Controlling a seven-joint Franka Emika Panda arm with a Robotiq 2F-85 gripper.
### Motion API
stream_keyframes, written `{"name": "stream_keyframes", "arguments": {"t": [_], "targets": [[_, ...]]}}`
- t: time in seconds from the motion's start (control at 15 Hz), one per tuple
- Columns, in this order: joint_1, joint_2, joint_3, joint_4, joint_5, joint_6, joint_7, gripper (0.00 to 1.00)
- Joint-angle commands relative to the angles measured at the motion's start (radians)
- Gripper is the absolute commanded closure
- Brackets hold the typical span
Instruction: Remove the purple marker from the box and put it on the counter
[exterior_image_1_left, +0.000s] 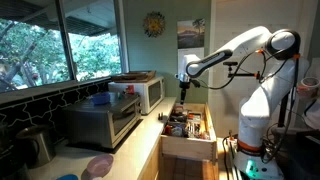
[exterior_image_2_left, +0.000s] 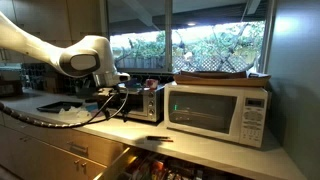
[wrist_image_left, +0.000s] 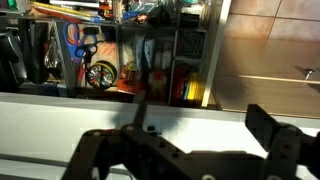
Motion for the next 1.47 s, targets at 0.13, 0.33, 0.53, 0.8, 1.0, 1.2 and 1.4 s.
{"name": "stream_keyframes", "arguments": {"t": [0.13,0.33,0.53,0.8,1.0,1.2,1.4], "targets": [[-0.01,0.001,0.009,0.001,0.007,-0.002,-0.005,0.0],[-0.01,0.001,0.009,0.001,0.007,-0.002,-0.005,0.0],[-0.034,0.038,-0.002,0.005,0.006,0.039,0.038,0.0],[-0.113,0.148,-0.032,0.011,-0.034,0.241,0.091,0.0],[-0.209,0.264,-0.003,0.034,-0.2,0.352,0.122,0.0],[-0.268,0.372,-0.006,0.075,-0.339,0.326,0.156,0.0],[-0.29,0.454,-0.022,0.115,-0.419,0.264,0.193,0.0]]}}
